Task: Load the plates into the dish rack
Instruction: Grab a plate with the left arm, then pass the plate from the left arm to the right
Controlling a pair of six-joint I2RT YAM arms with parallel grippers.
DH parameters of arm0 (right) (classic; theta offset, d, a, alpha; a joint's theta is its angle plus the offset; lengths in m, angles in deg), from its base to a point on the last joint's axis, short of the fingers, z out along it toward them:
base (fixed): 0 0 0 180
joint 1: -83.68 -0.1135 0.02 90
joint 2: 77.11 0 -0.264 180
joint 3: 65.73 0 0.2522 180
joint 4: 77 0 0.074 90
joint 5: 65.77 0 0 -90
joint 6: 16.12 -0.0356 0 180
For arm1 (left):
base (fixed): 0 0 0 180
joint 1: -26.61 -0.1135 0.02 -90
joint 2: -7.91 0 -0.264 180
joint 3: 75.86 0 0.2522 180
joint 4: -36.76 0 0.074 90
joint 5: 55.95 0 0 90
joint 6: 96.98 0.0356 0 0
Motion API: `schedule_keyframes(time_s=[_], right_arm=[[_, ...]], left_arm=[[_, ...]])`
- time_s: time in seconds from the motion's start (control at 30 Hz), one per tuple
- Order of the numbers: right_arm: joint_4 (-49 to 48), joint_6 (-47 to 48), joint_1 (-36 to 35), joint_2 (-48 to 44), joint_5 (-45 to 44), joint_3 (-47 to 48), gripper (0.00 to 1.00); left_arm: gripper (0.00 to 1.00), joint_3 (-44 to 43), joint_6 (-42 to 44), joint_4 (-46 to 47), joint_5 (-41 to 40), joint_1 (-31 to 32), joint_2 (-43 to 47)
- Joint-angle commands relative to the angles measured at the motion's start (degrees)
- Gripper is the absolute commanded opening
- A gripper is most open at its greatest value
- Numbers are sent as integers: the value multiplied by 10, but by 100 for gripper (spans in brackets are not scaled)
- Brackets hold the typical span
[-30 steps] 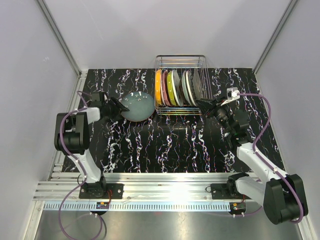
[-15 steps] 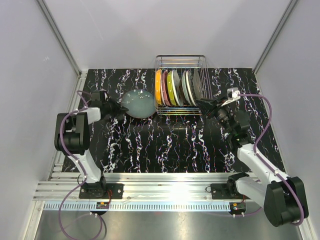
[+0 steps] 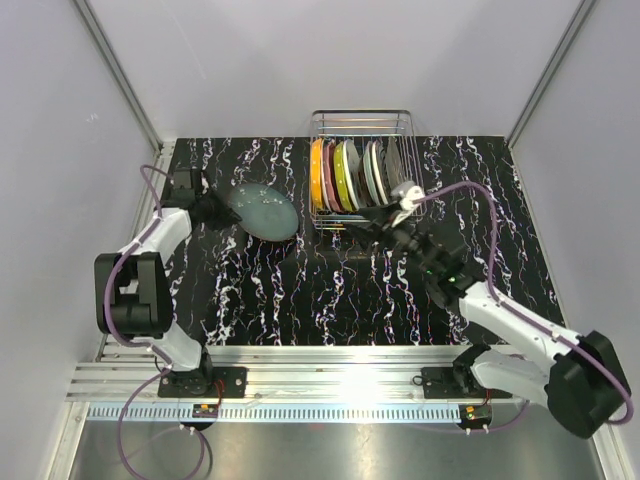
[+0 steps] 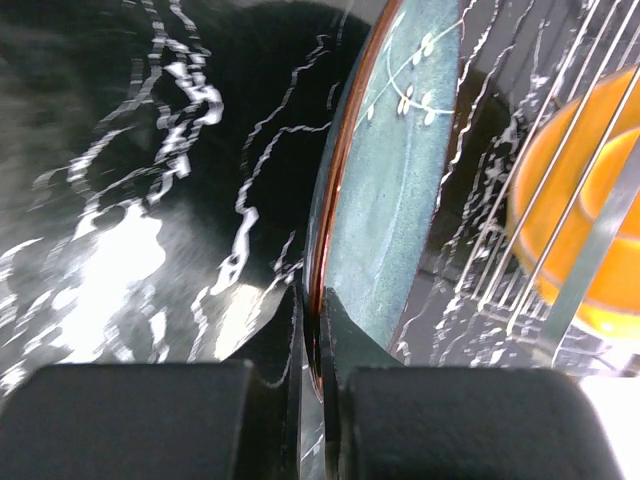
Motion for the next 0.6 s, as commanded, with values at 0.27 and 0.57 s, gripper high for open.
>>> schedule_keyframes(time_s=[0.27, 0.57], right_arm=[[103, 324, -264, 224, -177, 181, 78], [112, 352, -295, 455, -185, 348, 80]], left_arm=[[0, -31, 74, -36, -42, -5, 123], [0, -31, 55, -30, 14, -4, 140]])
